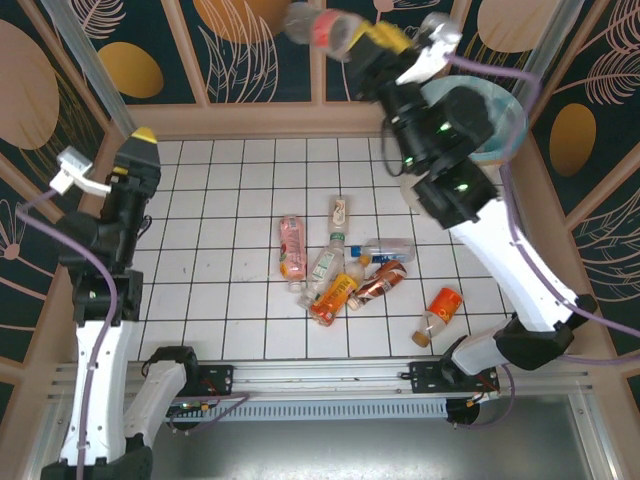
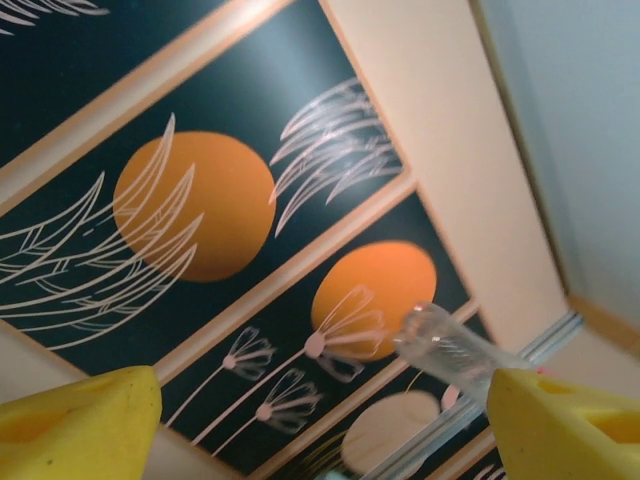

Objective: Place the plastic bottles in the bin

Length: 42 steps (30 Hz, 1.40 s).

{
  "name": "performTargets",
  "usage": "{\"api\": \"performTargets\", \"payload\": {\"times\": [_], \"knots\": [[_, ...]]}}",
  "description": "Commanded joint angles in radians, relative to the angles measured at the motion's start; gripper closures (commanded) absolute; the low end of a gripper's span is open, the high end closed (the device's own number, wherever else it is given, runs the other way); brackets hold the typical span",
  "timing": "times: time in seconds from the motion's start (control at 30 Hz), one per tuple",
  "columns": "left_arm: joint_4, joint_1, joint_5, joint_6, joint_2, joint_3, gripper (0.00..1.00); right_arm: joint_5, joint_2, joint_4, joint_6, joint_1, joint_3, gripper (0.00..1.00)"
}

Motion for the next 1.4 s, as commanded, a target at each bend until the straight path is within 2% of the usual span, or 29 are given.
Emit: {"api": "performTargets", "payload": {"times": [0.0, 0.07, 0.13, 0.27, 0.37, 0.5, 0.63, 0.8, 1.07, 1.37], "knots": [[-0.120, -0.003, 0.160, 0.181, 0.068, 0.081, 0.19, 0.152, 0.041, -0.460, -0.104, -0.063, 0.270, 1.00], [-0.149, -0.035, 0.175, 0.234, 0.105, 0.104, 0.21, 0.227, 0.087, -0.619, -0.127, -0.094, 0.421, 1.00], [-0.201, -0.119, 0.131, 0.313, 0.144, 0.140, 0.22, 0.304, 0.118, -0.732, -0.148, -0.119, 0.519, 1.00], [-0.293, -0.317, 0.072, 0.426, 0.264, 0.215, 0.23, 0.356, 0.092, -0.839, -0.137, -0.198, 0.512, 1.00], [-0.357, -0.449, 0.029, 0.492, 0.364, 0.263, 0.24, 0.308, 0.060, -0.893, -0.085, -0.289, 0.445, 1.00], [-0.400, -0.563, 0.007, 0.541, 0.461, 0.298, 0.23, 0.124, 0.089, -1.013, 0.009, -0.434, 0.406, 1.00], [-0.367, -0.586, 0.013, 0.522, 0.482, 0.263, 0.23, 0.000, 0.136, -1.063, 0.041, -0.512, 0.330, 1.00], [-0.354, -0.588, -0.010, 0.512, 0.468, 0.215, 0.23, -0.110, 0.128, -0.954, 0.058, -0.565, 0.170, 1.00], [-0.357, -0.588, -0.037, 0.494, 0.459, 0.170, 0.22, -0.164, 0.213, -0.914, 0.070, -0.592, 0.128, 1.00], [-0.338, -0.588, -0.036, 0.472, 0.473, 0.147, 0.22, -0.211, 0.249, -0.857, 0.080, -0.675, -0.034, 0.99]]}}
